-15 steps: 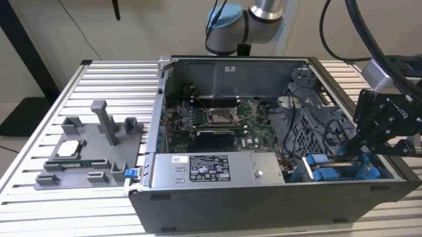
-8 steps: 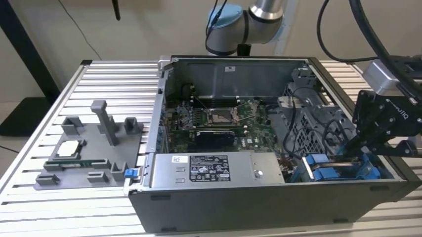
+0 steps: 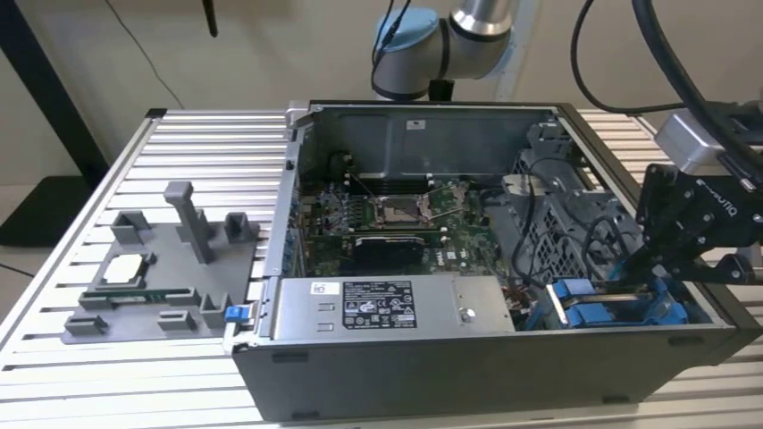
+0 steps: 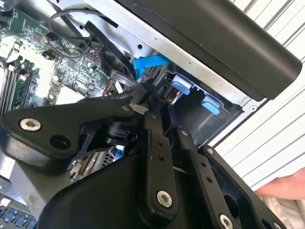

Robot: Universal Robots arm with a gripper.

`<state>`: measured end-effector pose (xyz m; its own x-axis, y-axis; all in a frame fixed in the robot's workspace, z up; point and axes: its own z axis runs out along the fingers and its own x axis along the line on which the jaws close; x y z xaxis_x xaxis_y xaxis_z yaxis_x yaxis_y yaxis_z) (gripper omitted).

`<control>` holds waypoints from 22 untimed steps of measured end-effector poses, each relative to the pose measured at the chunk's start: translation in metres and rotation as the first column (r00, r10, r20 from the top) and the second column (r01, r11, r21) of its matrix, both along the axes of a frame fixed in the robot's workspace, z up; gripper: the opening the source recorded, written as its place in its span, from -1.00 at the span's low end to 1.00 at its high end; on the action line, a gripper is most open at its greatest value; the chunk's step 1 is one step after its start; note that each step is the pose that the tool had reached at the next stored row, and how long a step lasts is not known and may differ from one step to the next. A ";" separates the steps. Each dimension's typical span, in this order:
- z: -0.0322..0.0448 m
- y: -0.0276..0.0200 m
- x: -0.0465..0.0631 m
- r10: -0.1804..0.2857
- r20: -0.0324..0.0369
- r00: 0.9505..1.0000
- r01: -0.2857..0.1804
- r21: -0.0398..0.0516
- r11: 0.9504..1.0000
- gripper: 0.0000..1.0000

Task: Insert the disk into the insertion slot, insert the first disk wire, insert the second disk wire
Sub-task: 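Insert the first disk wire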

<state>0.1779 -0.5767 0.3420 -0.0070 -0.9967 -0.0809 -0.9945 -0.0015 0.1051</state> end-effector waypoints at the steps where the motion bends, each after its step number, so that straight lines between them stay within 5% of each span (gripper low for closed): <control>1: -0.0004 0.0001 0.000 0.000 0.000 1.000 0.000 0.000 1.000 -1.00; 22: -0.0102 0.0002 0.003 -0.028 -0.005 1.000 0.028 -0.001 1.000 -1.00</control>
<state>0.1812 -0.5765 0.3318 -0.0353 -0.9962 -0.0799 -0.9936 0.0263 0.1103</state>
